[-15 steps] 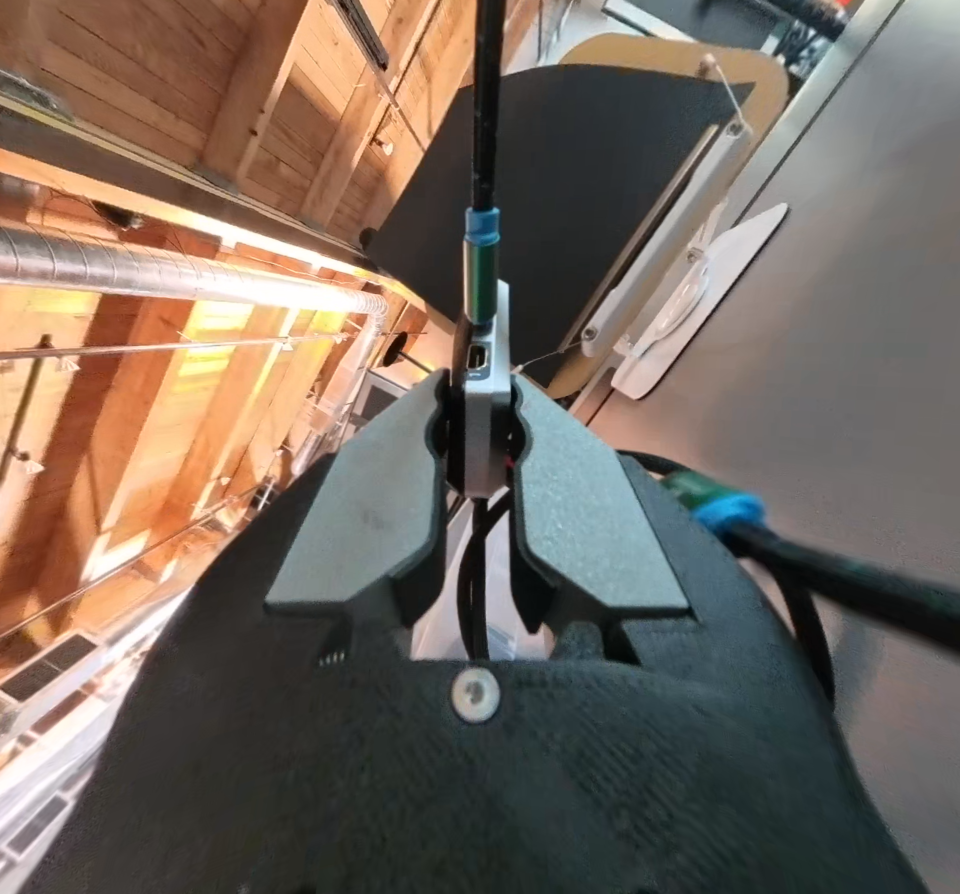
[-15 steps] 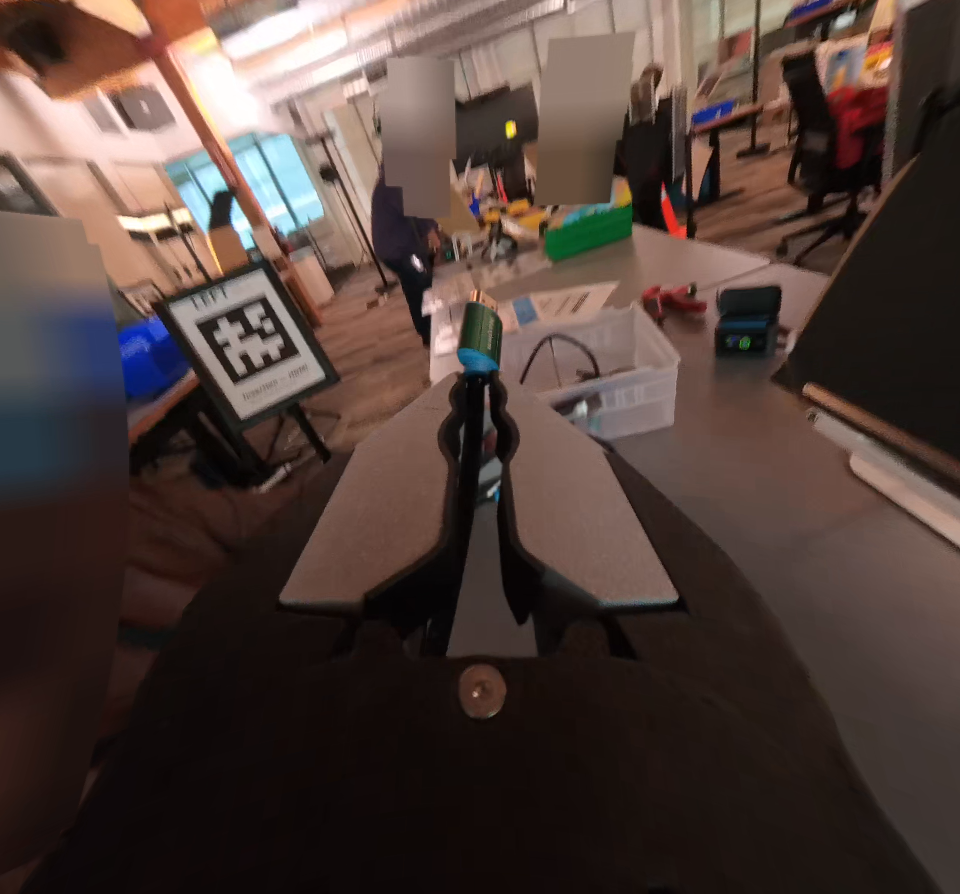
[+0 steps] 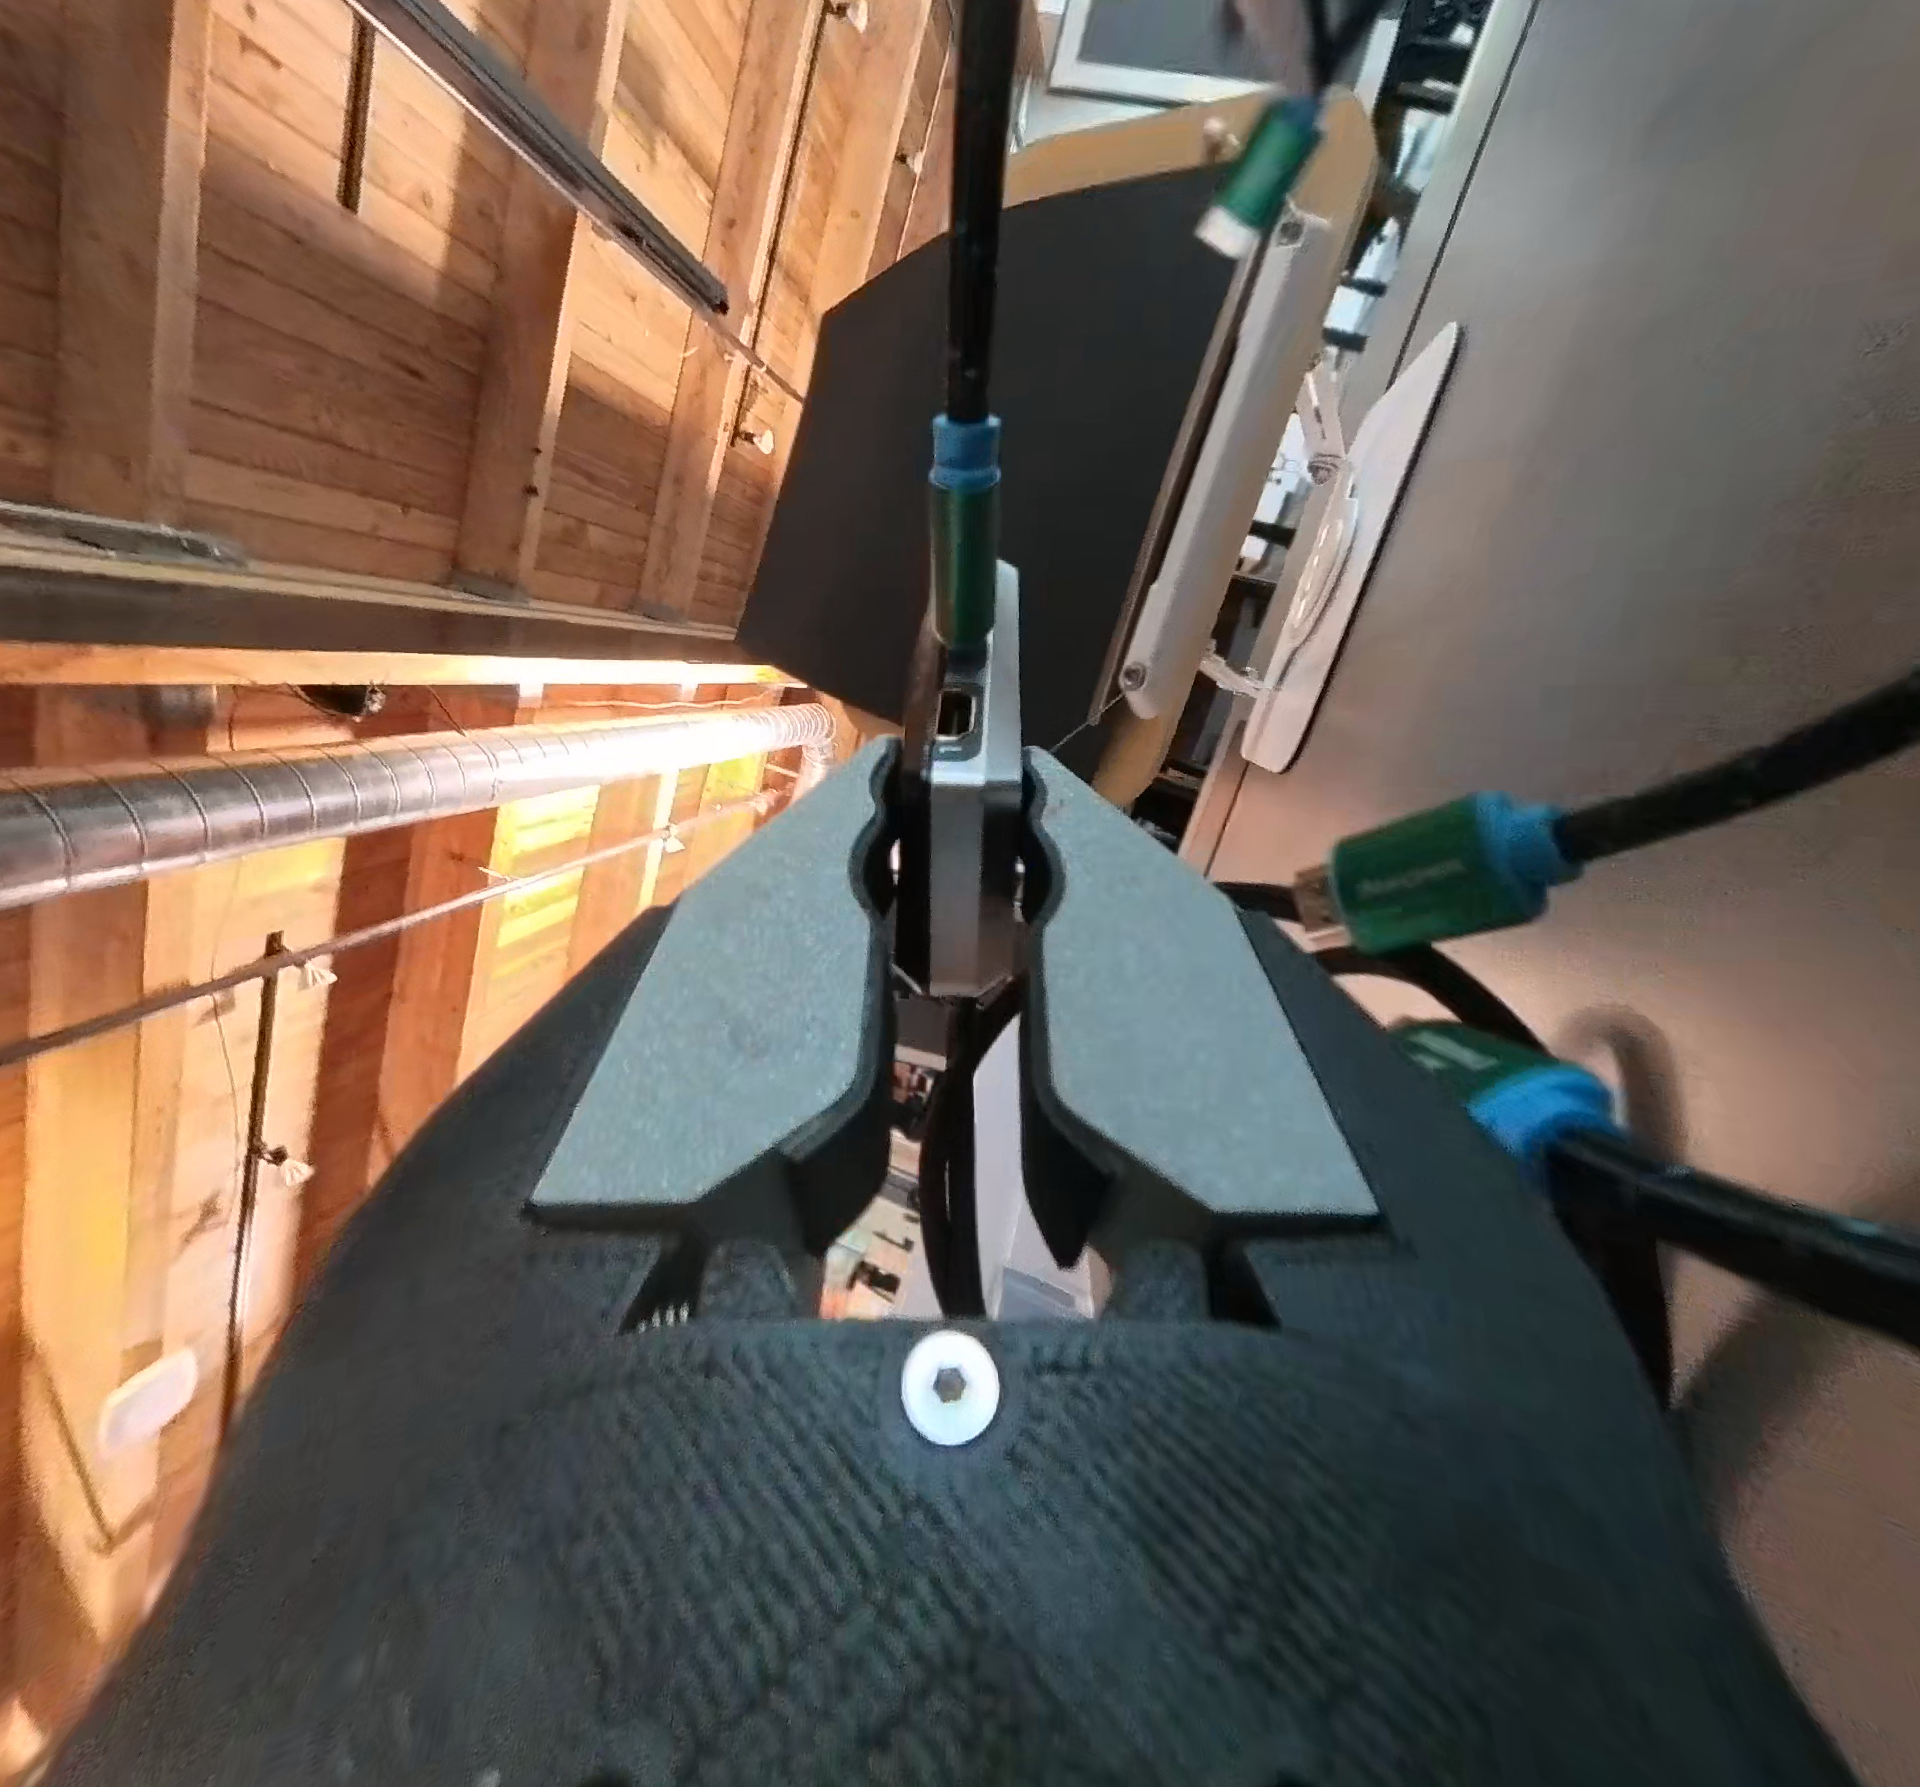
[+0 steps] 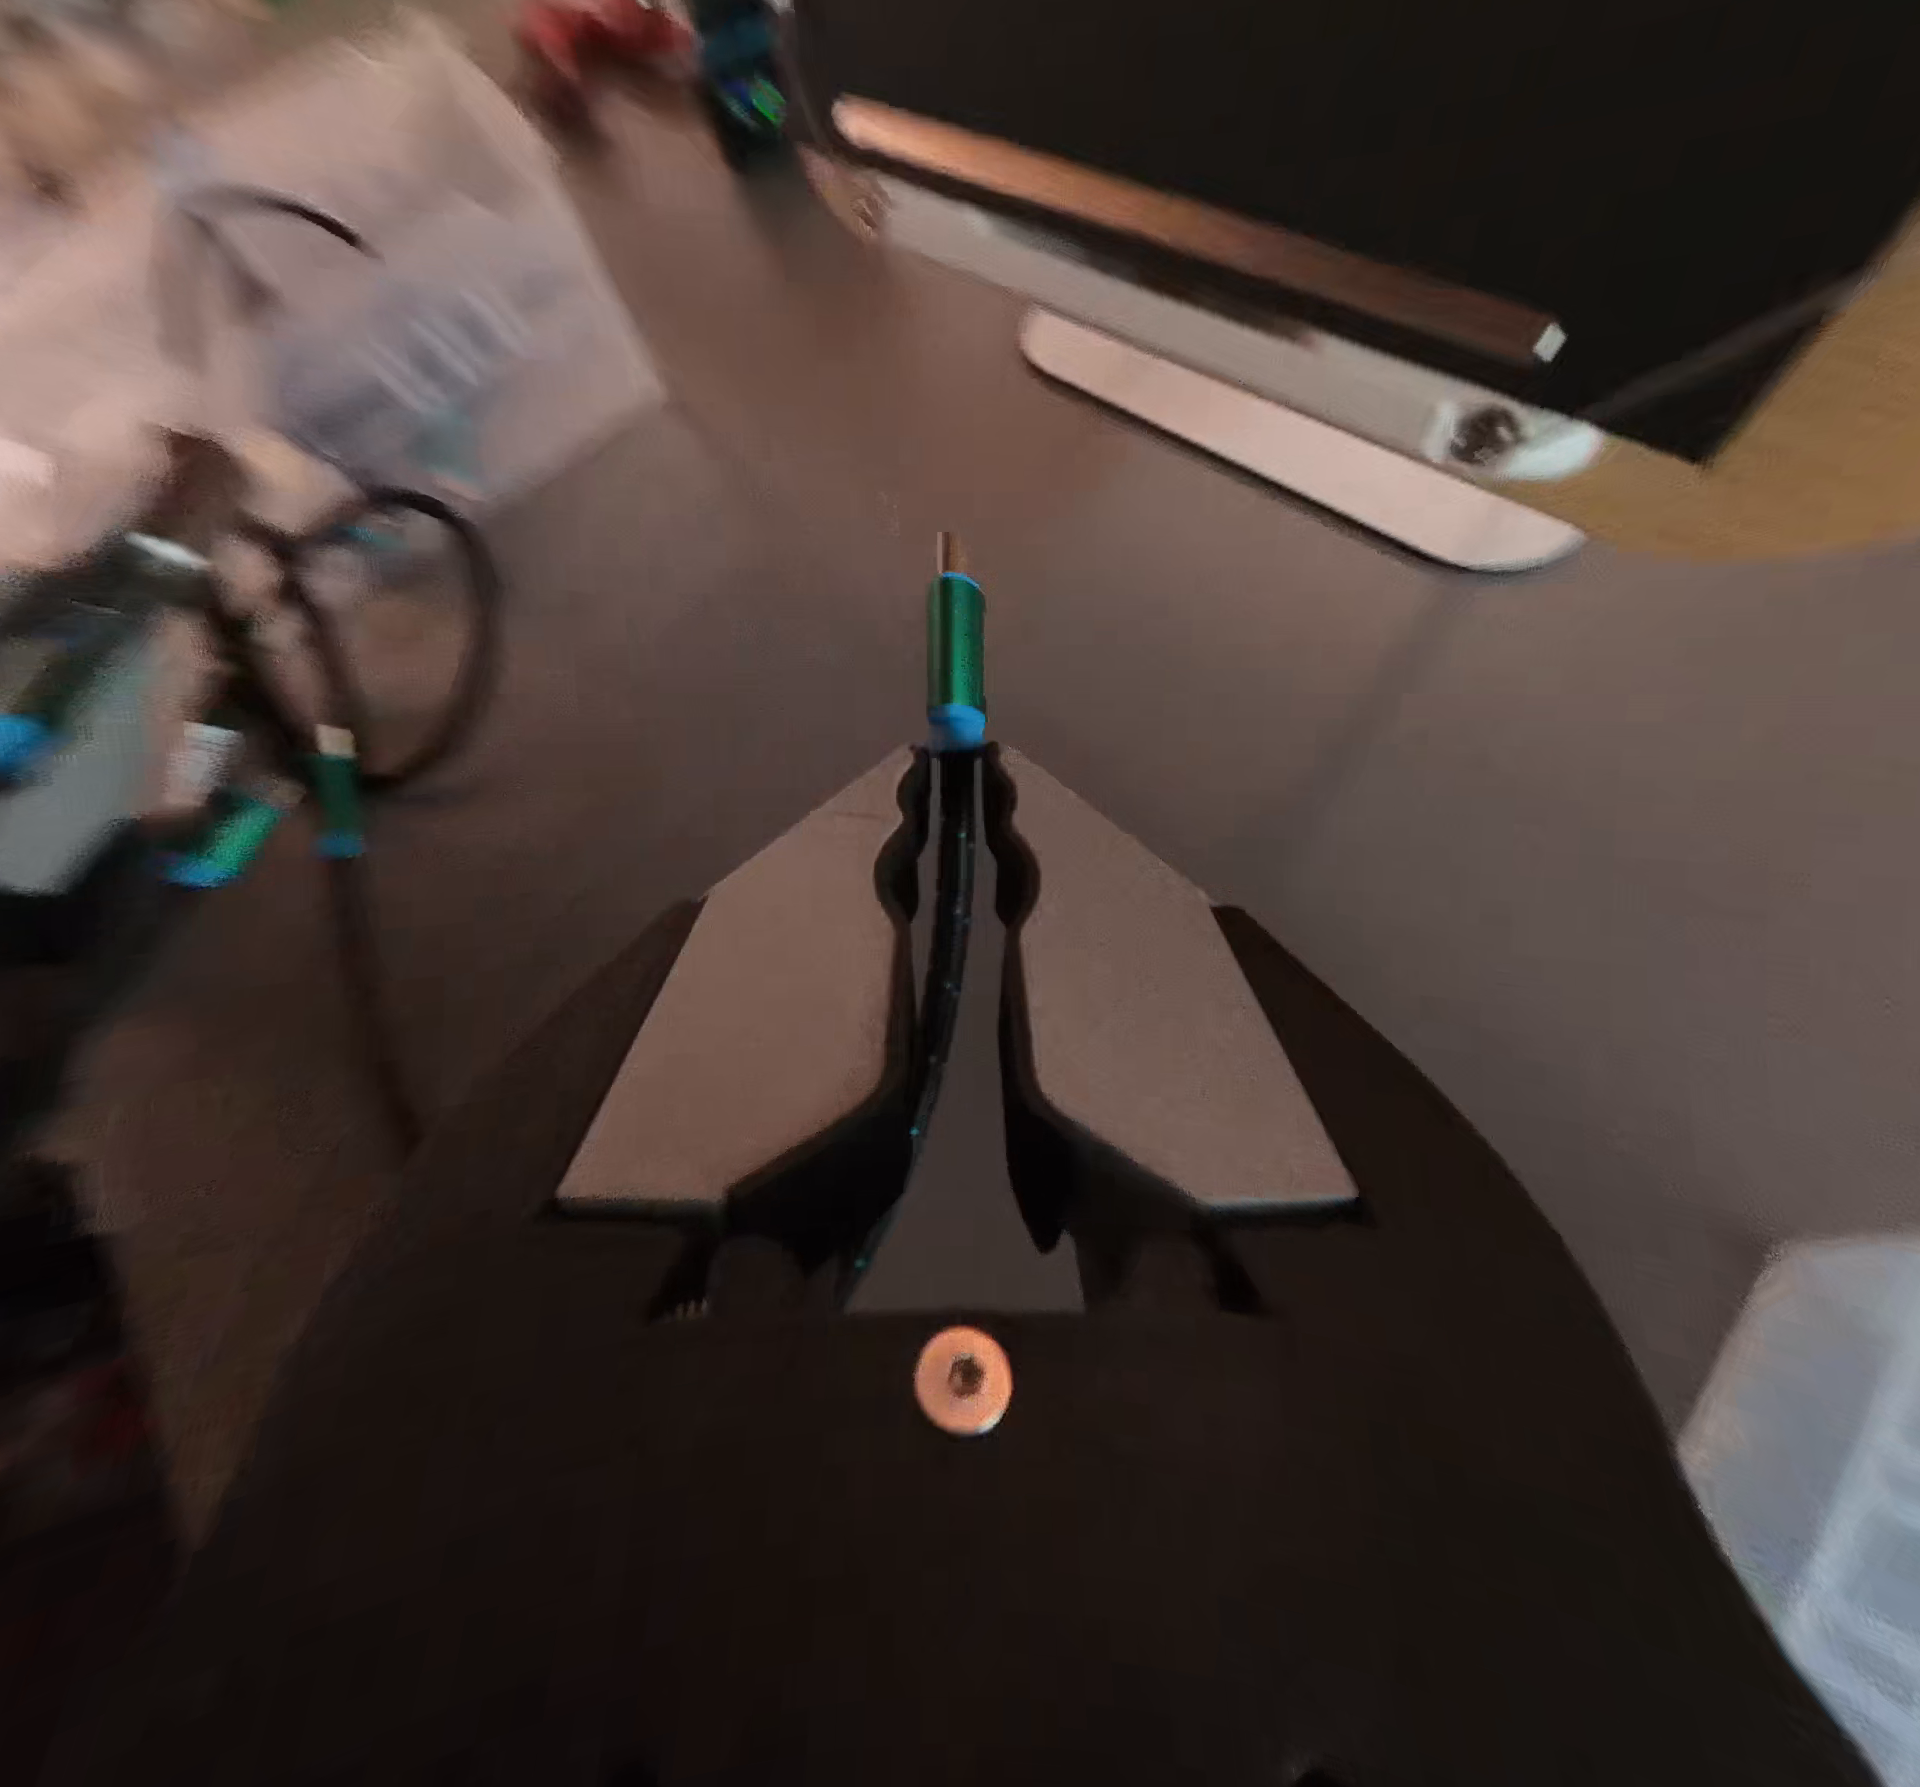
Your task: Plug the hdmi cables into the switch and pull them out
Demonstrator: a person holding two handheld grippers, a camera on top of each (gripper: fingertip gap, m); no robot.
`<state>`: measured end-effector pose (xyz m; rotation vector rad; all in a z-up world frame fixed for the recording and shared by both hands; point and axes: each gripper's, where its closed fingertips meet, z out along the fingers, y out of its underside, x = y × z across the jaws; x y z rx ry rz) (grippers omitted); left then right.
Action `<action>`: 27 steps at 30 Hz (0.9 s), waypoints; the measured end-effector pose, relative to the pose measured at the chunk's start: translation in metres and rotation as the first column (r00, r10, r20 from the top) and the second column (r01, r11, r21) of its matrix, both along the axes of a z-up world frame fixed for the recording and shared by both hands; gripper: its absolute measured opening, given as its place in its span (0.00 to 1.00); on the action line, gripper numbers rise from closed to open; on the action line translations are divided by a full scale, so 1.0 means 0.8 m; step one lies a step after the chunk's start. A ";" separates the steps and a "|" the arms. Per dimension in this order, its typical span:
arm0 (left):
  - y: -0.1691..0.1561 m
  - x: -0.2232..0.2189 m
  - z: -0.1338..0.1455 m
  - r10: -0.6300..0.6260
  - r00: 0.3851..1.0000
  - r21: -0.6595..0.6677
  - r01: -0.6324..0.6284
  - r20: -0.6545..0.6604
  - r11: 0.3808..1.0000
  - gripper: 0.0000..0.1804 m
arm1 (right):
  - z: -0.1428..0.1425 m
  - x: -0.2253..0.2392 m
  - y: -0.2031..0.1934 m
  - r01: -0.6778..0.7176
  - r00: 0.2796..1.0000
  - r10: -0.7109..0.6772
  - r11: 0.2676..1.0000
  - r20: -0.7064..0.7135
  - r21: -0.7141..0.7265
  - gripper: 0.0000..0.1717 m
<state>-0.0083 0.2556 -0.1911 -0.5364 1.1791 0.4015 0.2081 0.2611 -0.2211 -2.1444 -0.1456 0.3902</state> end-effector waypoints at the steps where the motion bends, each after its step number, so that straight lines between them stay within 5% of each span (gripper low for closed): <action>1: -0.001 0.000 0.000 0.003 1.000 0.009 -0.003 -0.005 1.000 0.10 | -0.011 0.008 -0.001 0.032 0.998 -0.031 0.999 0.063 -0.021 0.06; 6: 0.006 0.001 -0.006 0.017 1.000 -0.020 -0.017 -0.019 1.000 0.10 | -0.006 0.015 -0.017 0.122 0.970 -0.124 0.992 0.207 0.026 0.25; 12: -0.003 -0.002 -0.002 -0.008 1.000 0.003 0.008 -0.008 1.000 0.10 | -0.028 -0.100 -0.070 -0.182 0.983 0.182 0.983 0.032 -0.004 0.25; 18: 0.001 -0.020 -0.004 -0.006 1.000 -0.010 0.006 -0.011 1.000 0.10 | -0.089 -0.199 -0.109 -0.327 0.938 0.335 0.940 0.085 -0.098 0.25; 27: 0.003 -0.025 -0.015 -0.006 0.999 -0.034 0.005 -0.034 0.999 0.10 | -0.115 -0.260 -0.070 -0.261 0.923 0.280 0.960 0.264 -0.106 0.25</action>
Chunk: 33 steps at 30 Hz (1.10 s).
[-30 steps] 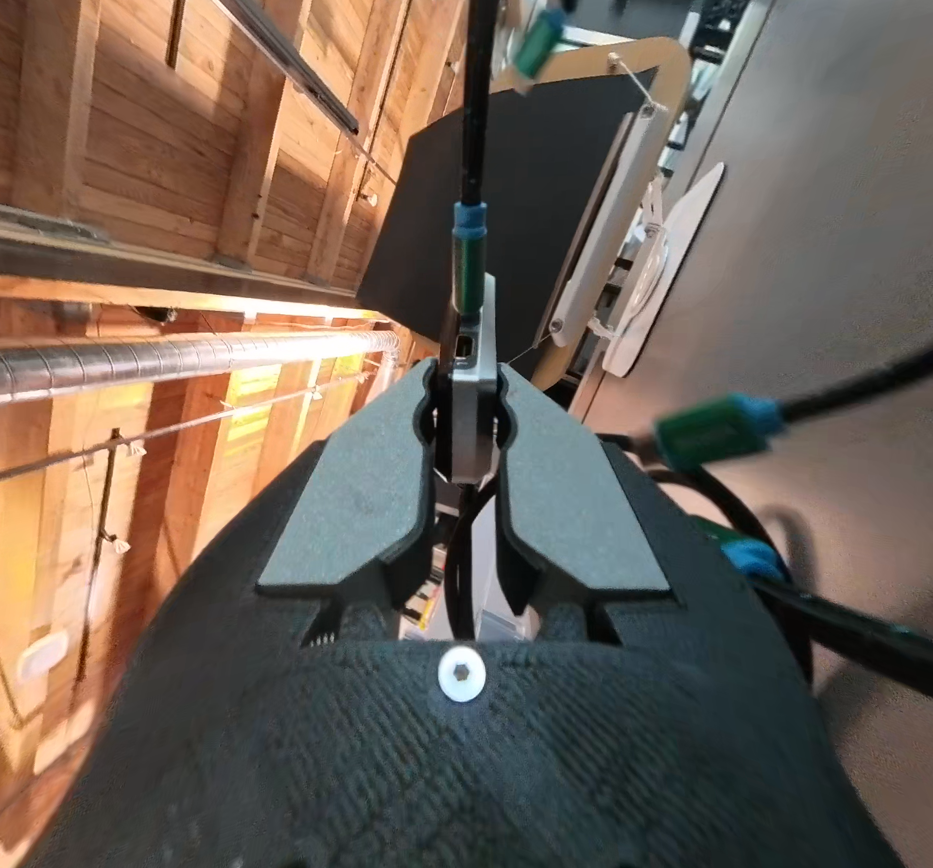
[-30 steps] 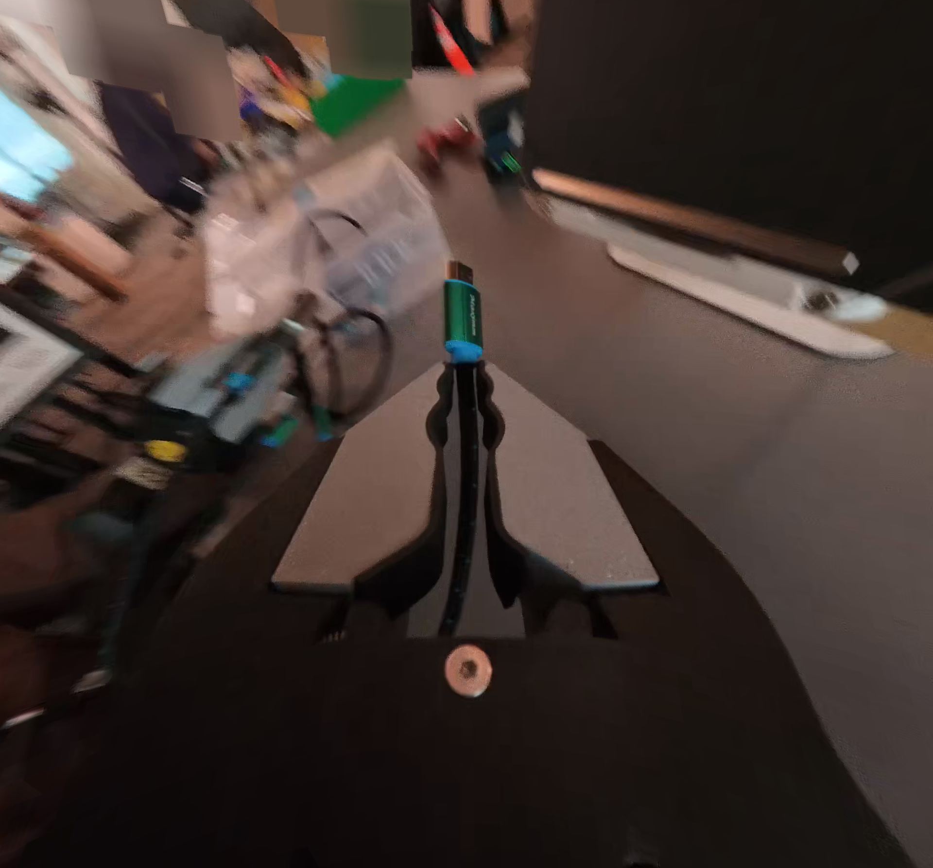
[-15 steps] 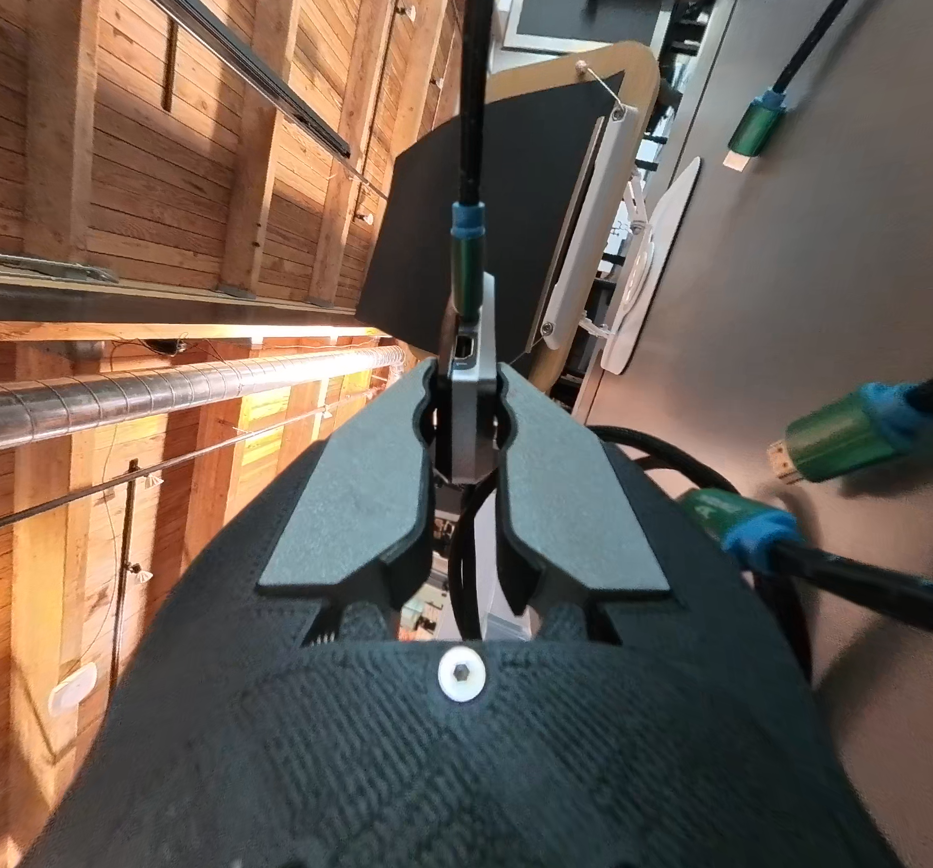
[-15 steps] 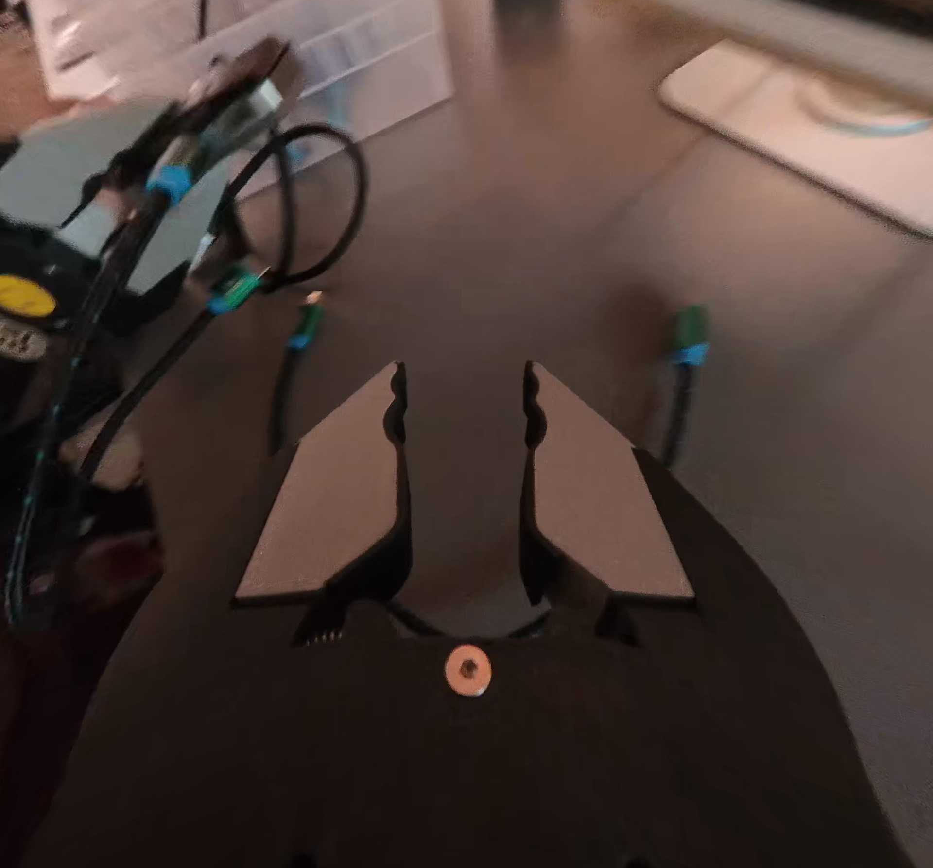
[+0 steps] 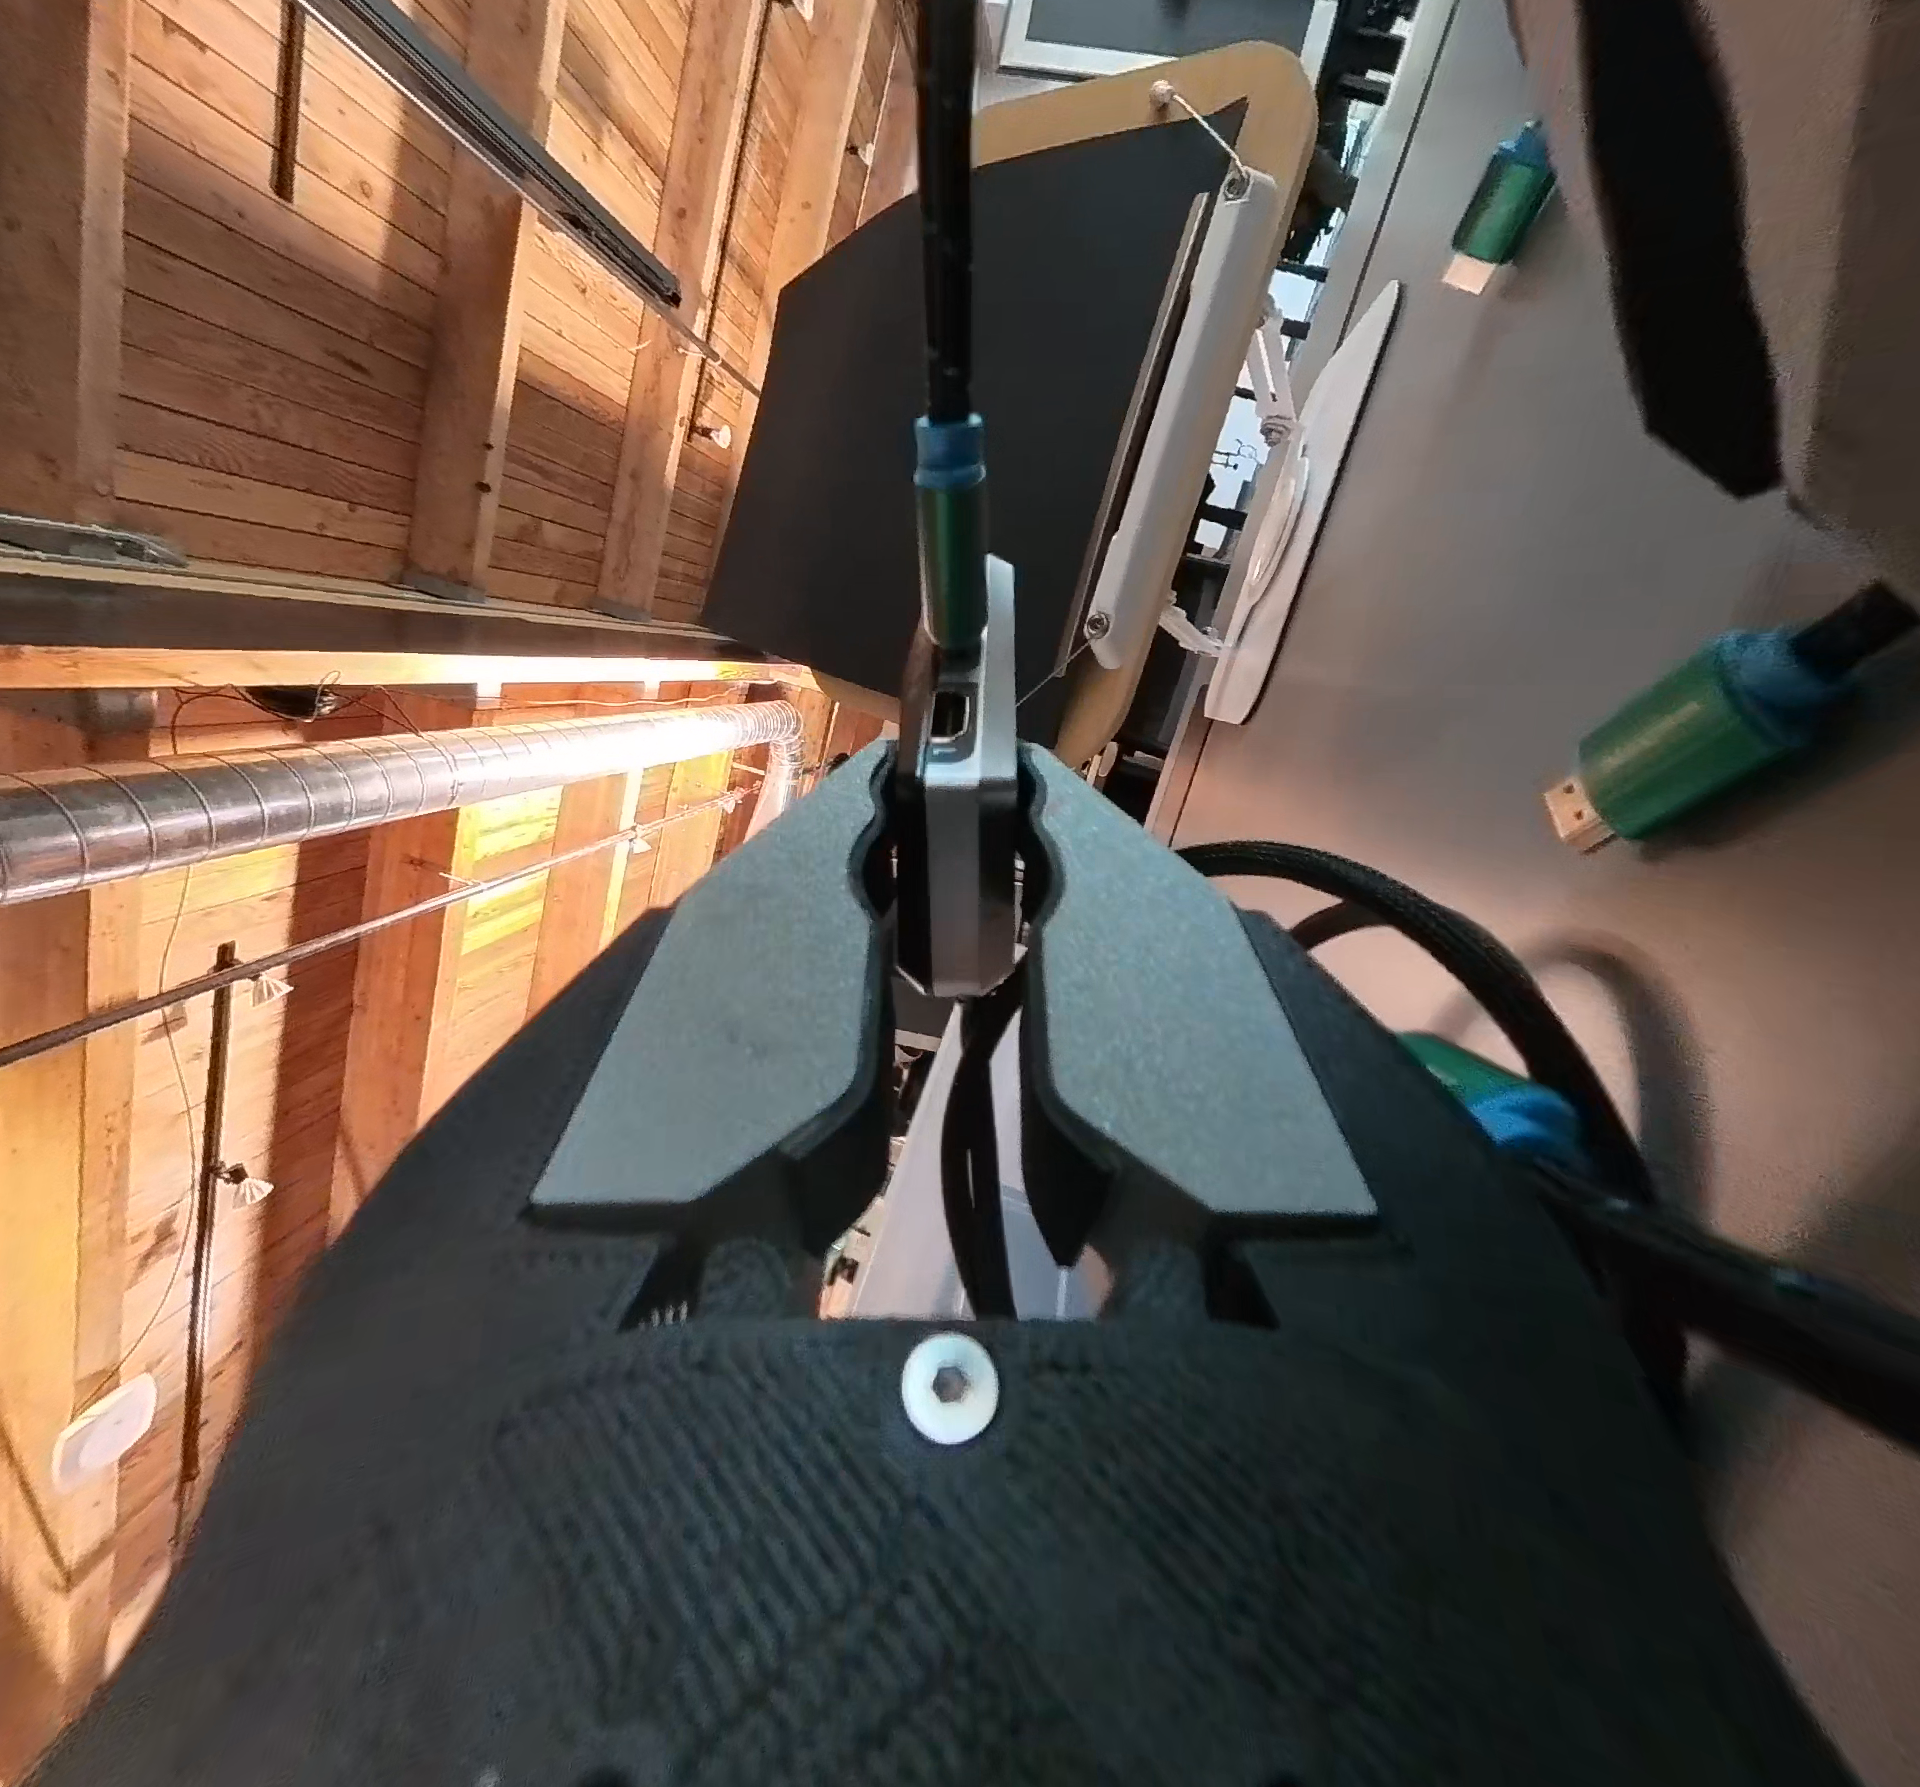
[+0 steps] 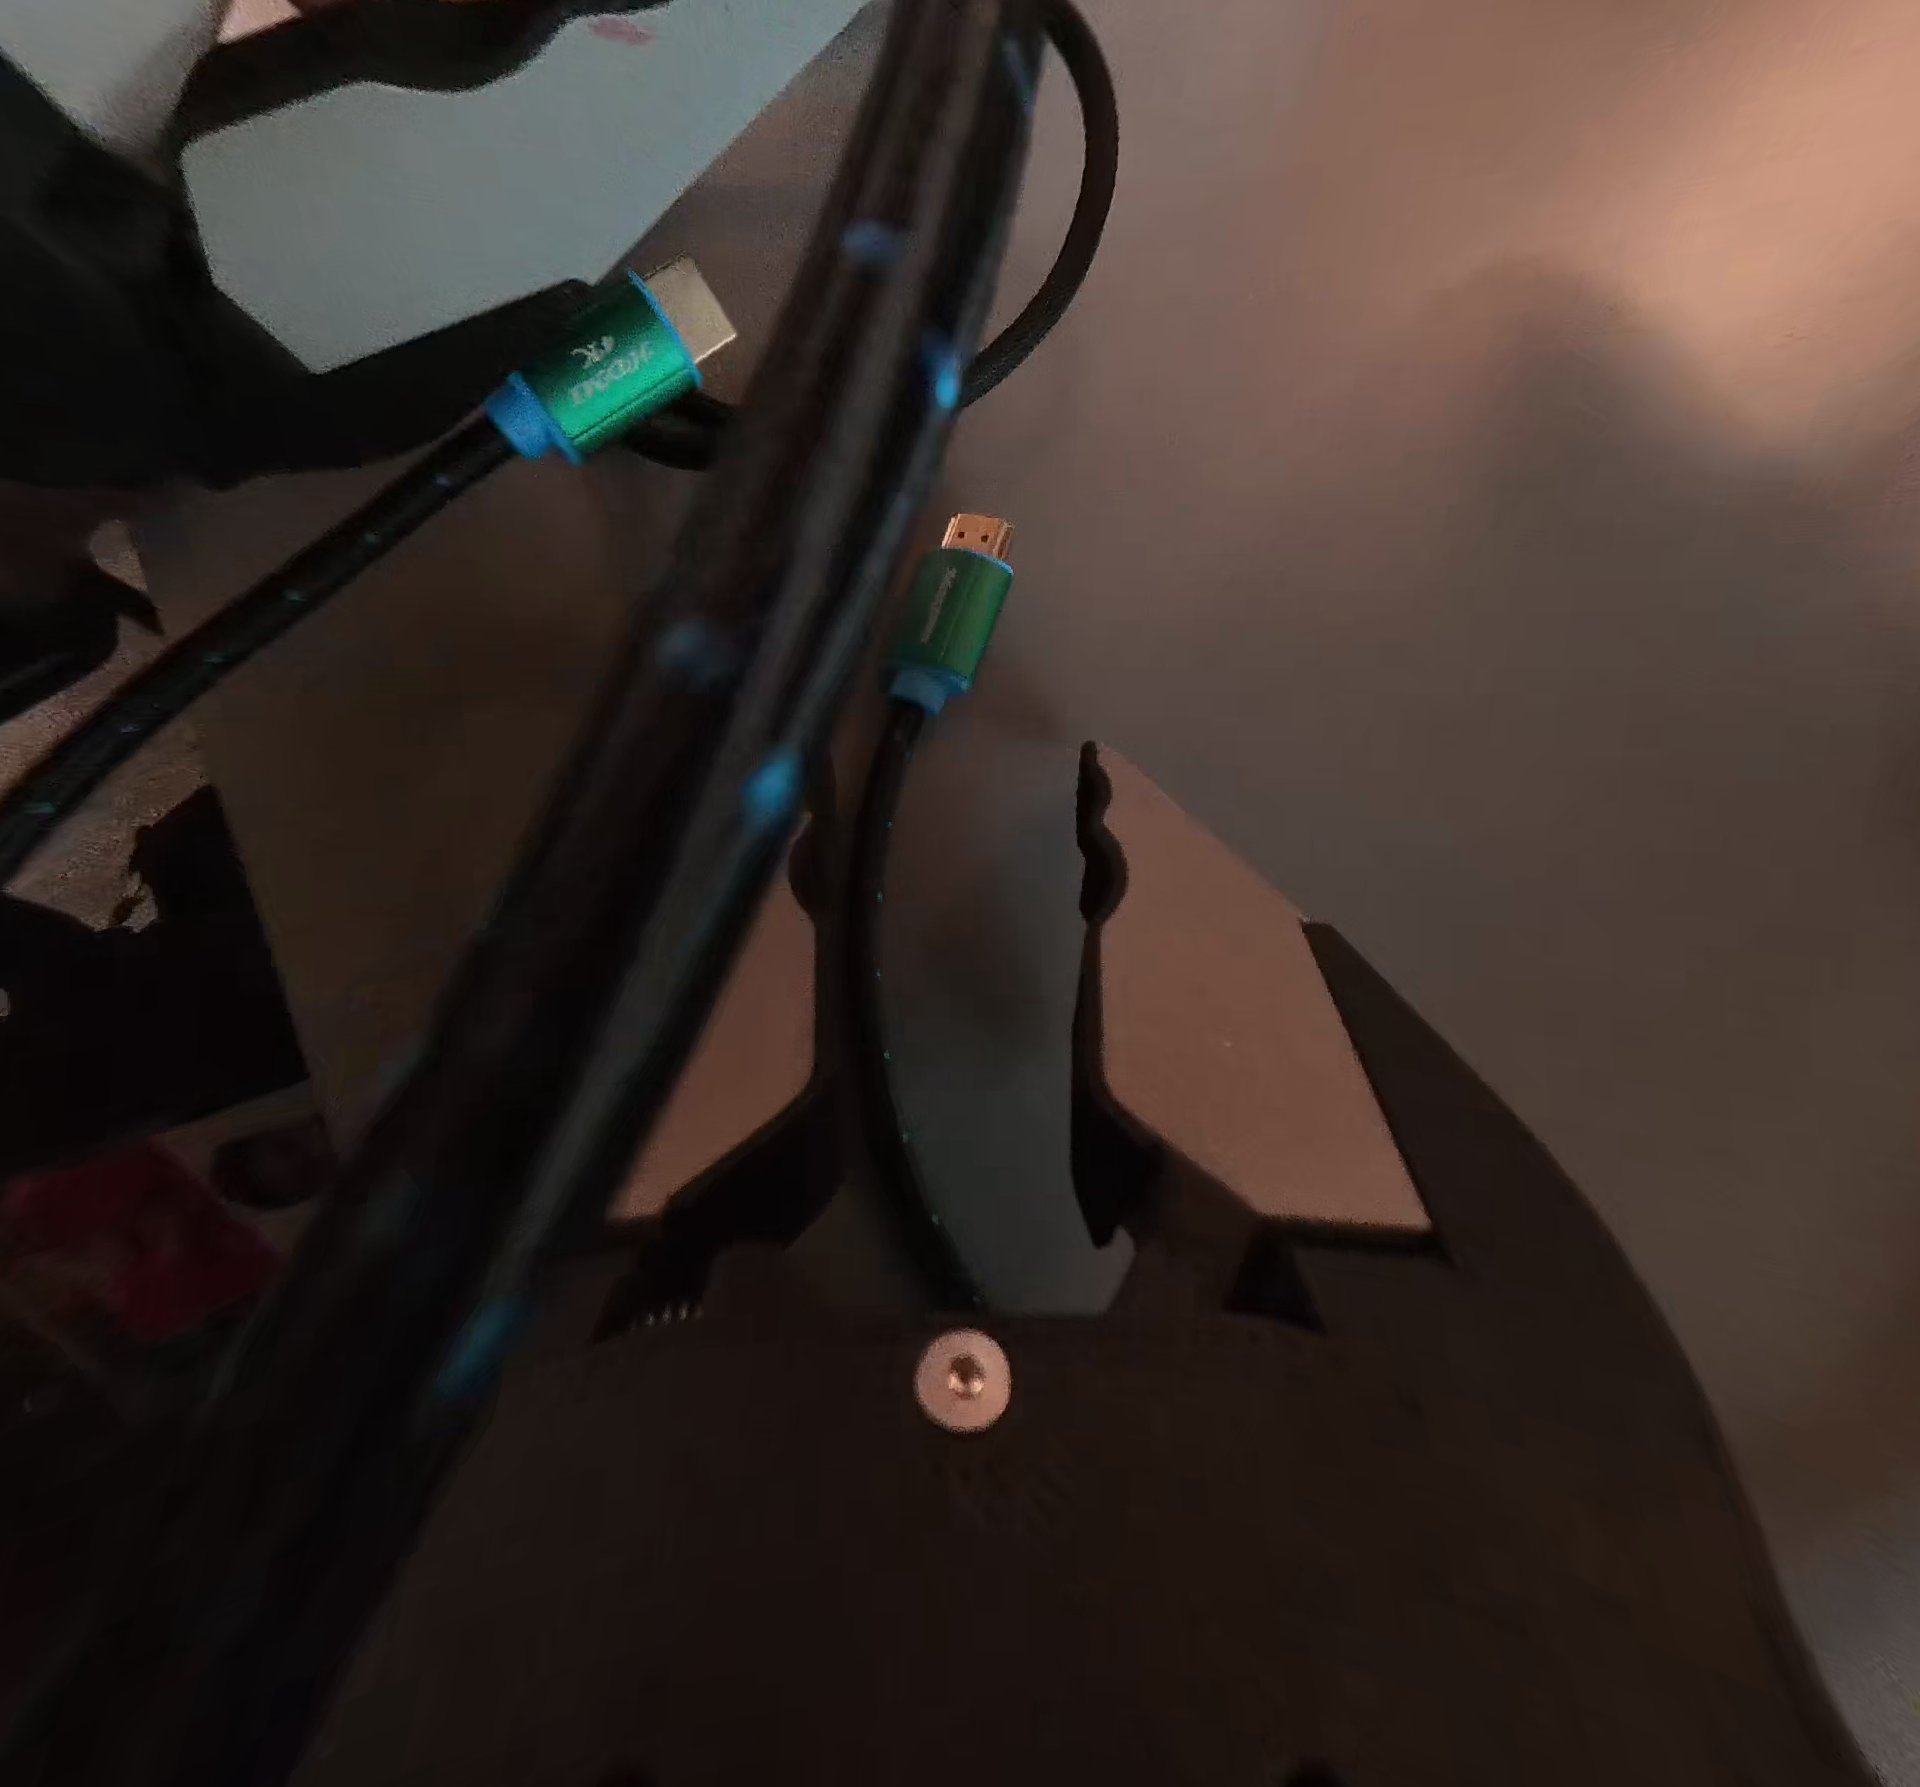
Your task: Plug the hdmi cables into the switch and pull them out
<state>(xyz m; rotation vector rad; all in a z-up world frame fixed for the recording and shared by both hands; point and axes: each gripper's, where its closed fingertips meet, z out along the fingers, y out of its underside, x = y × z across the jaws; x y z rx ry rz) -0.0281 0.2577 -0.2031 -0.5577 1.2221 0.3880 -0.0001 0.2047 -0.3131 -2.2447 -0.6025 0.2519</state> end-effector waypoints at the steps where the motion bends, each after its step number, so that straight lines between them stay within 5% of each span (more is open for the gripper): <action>1: 0.000 0.000 0.000 -0.002 1.000 -0.004 0.002 0.003 1.000 0.10 | -0.005 -0.001 0.003 0.002 1.000 -0.002 1.000 0.008 -0.018 0.25; 3: 0.000 0.000 0.001 -0.005 1.000 -0.007 0.005 0.011 1.000 0.10 | -0.003 -0.004 0.011 -0.001 1.000 0.002 1.000 0.002 -0.014 0.23; 6: 0.000 0.001 0.000 -0.009 1.000 -0.017 0.009 0.009 1.000 0.10 | -0.003 -0.012 0.007 -0.058 0.998 0.056 0.998 -0.040 -0.034 0.04; 14: -0.007 0.006 -0.008 -0.009 1.000 0.007 0.009 -0.024 1.000 0.10 | 0.032 0.032 -0.002 0.000 0.974 0.014 0.998 -0.226 0.064 0.04; 30: -0.022 0.015 -0.007 -0.032 0.998 0.087 0.036 -0.048 0.996 0.10 | 0.022 0.086 -0.007 0.116 0.983 -0.106 0.992 -0.148 0.059 0.03; 33: -0.021 0.014 -0.004 -0.022 0.999 0.108 0.027 -0.047 0.994 0.10 | 0.048 0.095 -0.003 0.147 0.973 -0.116 0.978 -0.201 0.147 0.06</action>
